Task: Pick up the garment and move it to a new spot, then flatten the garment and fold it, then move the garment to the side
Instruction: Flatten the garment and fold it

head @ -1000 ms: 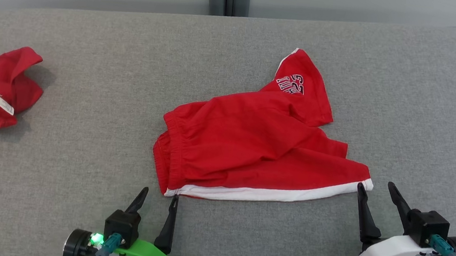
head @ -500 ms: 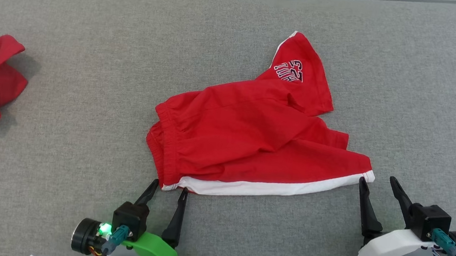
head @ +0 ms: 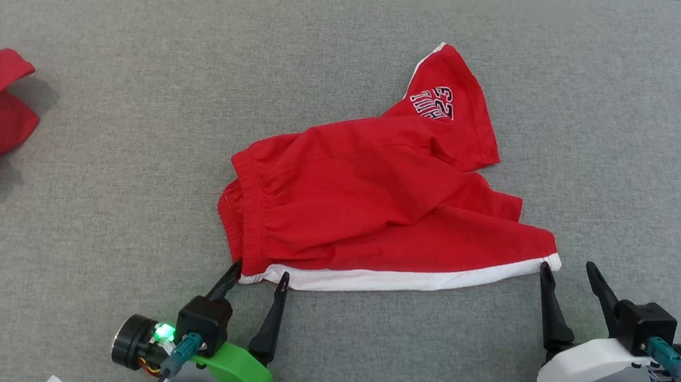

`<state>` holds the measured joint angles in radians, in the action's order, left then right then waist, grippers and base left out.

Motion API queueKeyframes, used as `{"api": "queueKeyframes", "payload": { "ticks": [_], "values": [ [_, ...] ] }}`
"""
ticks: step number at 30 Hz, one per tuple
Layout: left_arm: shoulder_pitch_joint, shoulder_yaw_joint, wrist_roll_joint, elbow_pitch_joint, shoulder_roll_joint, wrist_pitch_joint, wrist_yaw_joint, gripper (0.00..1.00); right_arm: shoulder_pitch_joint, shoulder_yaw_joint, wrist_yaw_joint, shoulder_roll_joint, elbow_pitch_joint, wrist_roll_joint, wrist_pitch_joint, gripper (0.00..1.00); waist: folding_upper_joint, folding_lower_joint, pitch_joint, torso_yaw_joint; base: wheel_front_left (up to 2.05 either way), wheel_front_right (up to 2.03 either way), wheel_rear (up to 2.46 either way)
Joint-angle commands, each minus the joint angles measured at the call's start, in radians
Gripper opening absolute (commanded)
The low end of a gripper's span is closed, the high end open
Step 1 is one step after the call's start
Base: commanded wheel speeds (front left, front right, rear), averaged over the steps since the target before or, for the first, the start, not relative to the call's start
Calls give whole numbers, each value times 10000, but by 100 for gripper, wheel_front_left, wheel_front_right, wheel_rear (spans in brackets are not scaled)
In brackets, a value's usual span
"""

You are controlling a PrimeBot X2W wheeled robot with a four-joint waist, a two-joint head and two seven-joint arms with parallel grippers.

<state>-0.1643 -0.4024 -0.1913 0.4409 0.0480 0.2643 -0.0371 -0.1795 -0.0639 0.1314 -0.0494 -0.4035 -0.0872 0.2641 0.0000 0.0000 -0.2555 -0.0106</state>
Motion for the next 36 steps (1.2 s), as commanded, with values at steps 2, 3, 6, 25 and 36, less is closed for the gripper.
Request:
{"api": "queueKeyframes", "payload": {
  "ticks": [2, 3, 6, 25, 36],
  "values": [
    [-15, -7, -32, 21, 47, 1, -70, 98, -221, -69, -14, -37, -211, -330, 4, 100, 0, 0, -69, 0, 0, 0, 0],
    [-40, -19, -42, 23, 47, 1, -94, 98, -285, -57, -14, -34, -257, -362, 4, 100, 0, 0, -98, 0, 0, 0, 0],
    [-126, -48, -54, 44, 47, 1, -148, 97, -451, 25, -14, -35, -449, -390, 4, 100, 0, 0, -165, -12, 0, 0, 0],
    [-176, -131, -223, 333, 46, -2, -242, 0, -789, 516, -14, -31, -1232, -520, 1, 0, 0, 0, -134, -180, 0, 0, 0],
    [-203, 350, 204, -475, 46, 1, -587, 0, -618, 372, -14, -37, -71, -1451, 4, 0, 0, 0, 436, -306, 0, 0, 0]
  ]
}}
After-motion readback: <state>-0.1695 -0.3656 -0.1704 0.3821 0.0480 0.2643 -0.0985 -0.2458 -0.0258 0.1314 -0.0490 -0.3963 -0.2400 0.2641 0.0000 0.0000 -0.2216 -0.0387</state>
